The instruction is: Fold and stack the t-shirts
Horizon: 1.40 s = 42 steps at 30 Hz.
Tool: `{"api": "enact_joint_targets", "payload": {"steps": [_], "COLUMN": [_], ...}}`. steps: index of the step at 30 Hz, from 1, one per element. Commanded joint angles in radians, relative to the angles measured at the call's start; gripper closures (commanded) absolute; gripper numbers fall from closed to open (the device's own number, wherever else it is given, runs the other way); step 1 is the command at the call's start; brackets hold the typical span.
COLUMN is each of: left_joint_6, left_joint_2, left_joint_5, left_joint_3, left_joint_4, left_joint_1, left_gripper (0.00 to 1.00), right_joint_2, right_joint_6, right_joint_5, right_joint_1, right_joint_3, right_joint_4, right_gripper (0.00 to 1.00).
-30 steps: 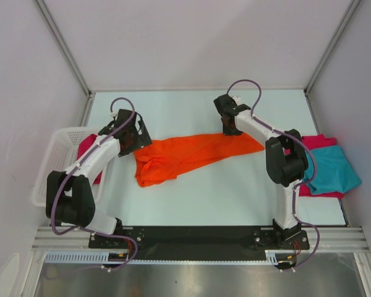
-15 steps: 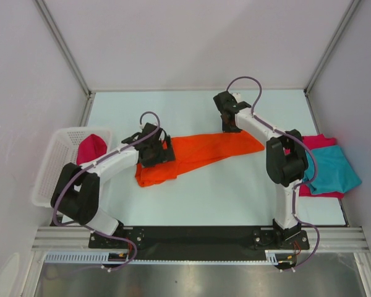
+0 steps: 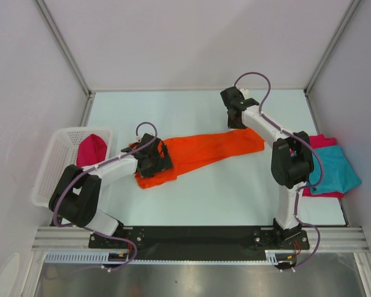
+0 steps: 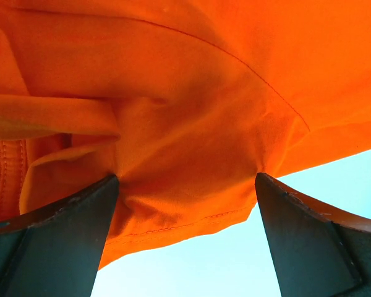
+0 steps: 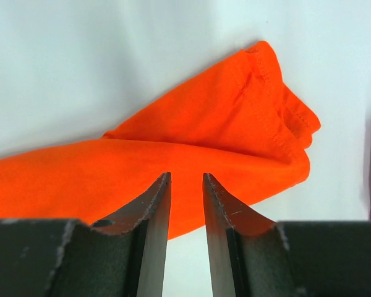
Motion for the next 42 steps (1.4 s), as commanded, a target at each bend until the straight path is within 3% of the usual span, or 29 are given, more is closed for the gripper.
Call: {"api": "enact_joint_targets", "payload": {"steps": [1,4,9,21,42], "left_joint_6": [-0.067,-0.085,-0.053,-0.026,0.036], "left_joint_2": [0.041,0.053,0.084,0.231,0.492], "left_joint_5": [0.028,0.12,0.146,0.202,0.255], "left_joint_3": [-0.063,-0.095,-0.06,0.213,0.596], "left_joint_4": [0.001,0.044,0.042,0.016,-0.071], "left_joint_1": [0.039,0.128,0.248,0.466,0.469], "left_gripper": [0.01,0.0,0.0,0.0,0.0], "right_joint_2": [-0.048,-0.037,-0.046,-0.098,-0.109], "right_joint_6": [-0.007,-0.004,-0.001,-0.001,-0.011], "right_joint_5": [0.0,0.0,0.0,0.025,0.032], "right_joint_1": [-0.007,-0.006,-0.007,0.004,0.013], "right_joint_3": [0.033,0.056,0.077,0.091,0.074], "right_joint_4": [-0.007,-0.021,-0.041,-0.09,-0.108], "right_gripper": [0.67,0.67,0.67,0.67,0.67]}}
